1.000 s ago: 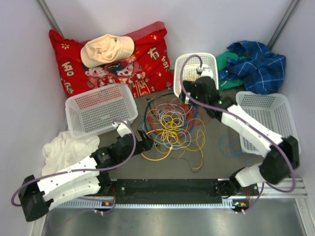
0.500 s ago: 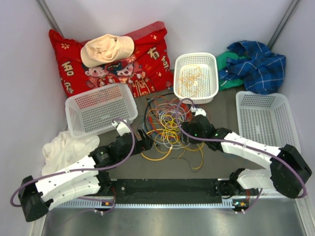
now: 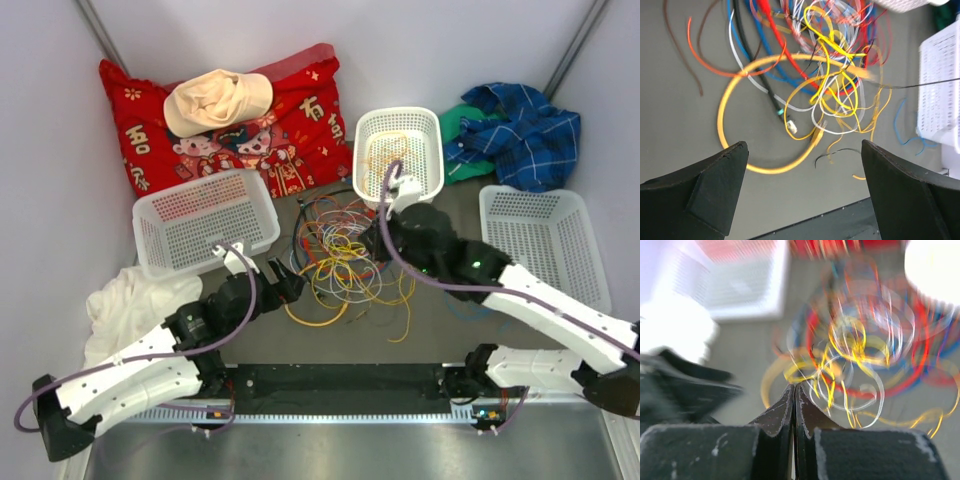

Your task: Untangle the cables

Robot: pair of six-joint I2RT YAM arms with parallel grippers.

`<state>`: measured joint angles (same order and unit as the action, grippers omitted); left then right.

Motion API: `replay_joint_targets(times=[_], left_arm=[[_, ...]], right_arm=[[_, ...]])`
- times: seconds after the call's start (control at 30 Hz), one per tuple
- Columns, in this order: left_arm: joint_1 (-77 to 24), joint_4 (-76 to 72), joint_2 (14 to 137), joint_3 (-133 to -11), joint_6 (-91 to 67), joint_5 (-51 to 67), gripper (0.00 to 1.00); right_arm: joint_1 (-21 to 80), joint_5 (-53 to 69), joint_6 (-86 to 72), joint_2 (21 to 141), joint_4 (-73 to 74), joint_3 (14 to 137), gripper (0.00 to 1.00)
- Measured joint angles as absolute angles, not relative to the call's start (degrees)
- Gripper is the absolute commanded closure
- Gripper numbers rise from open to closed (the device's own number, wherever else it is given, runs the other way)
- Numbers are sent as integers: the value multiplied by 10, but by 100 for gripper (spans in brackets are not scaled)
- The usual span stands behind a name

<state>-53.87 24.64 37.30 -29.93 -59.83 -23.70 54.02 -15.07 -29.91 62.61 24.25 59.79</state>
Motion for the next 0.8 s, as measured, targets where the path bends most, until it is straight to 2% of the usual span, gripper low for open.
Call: replay_joint_targets(times=[0.27, 0.47, 0.8], left_arm=[[-539, 217, 370, -357, -510, -292, 1], [-539, 139, 368, -388, -424, -321, 1], [-539, -114, 374, -387, -283, -272, 1]], right_arm=[[575, -194, -215, 618, 363, 934, 100], [575, -196, -191, 637, 422, 1040, 100], [576, -141, -199, 688, 482, 1092, 100]])
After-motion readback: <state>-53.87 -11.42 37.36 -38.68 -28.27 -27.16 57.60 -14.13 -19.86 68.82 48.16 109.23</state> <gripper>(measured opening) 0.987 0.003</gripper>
